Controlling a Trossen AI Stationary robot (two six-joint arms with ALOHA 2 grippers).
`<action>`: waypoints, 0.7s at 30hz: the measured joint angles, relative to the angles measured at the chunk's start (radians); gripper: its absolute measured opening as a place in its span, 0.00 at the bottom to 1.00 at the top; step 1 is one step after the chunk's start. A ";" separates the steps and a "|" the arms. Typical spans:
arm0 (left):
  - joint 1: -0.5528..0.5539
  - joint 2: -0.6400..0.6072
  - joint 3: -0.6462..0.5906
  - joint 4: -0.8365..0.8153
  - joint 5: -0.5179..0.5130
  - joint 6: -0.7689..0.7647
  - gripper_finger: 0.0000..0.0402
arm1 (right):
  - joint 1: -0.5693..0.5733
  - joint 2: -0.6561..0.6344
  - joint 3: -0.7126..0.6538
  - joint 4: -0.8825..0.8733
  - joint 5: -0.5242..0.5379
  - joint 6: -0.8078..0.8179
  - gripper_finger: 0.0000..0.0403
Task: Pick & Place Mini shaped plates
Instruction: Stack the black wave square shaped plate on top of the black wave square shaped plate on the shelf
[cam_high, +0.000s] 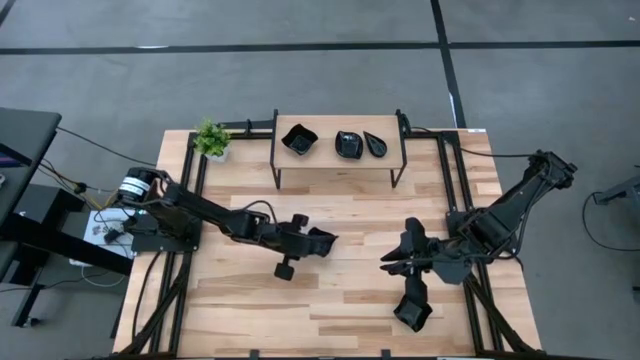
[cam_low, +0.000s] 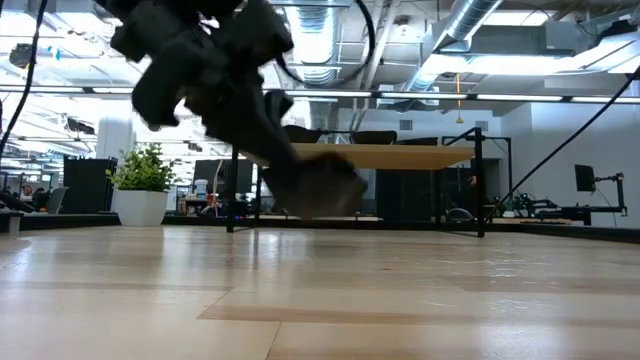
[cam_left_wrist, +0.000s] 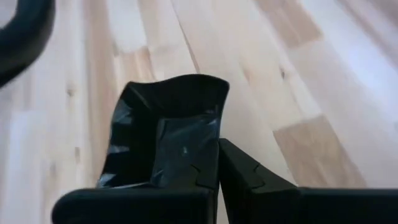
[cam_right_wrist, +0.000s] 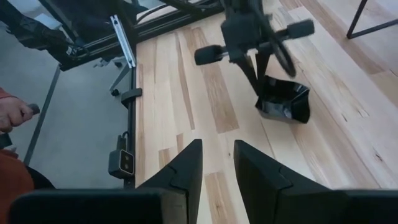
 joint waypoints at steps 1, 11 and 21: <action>0.000 -0.016 0.000 0.001 -0.001 0.000 0.02 | 0.000 0.000 0.000 0.004 0.000 0.000 0.22; 0.000 -0.157 0.002 -0.015 -0.025 0.021 0.02 | 0.000 0.000 0.000 0.013 0.006 0.038 0.22; 0.000 -0.292 0.001 -0.046 -0.025 -0.001 0.02 | 0.000 0.000 0.000 0.011 0.111 0.077 0.22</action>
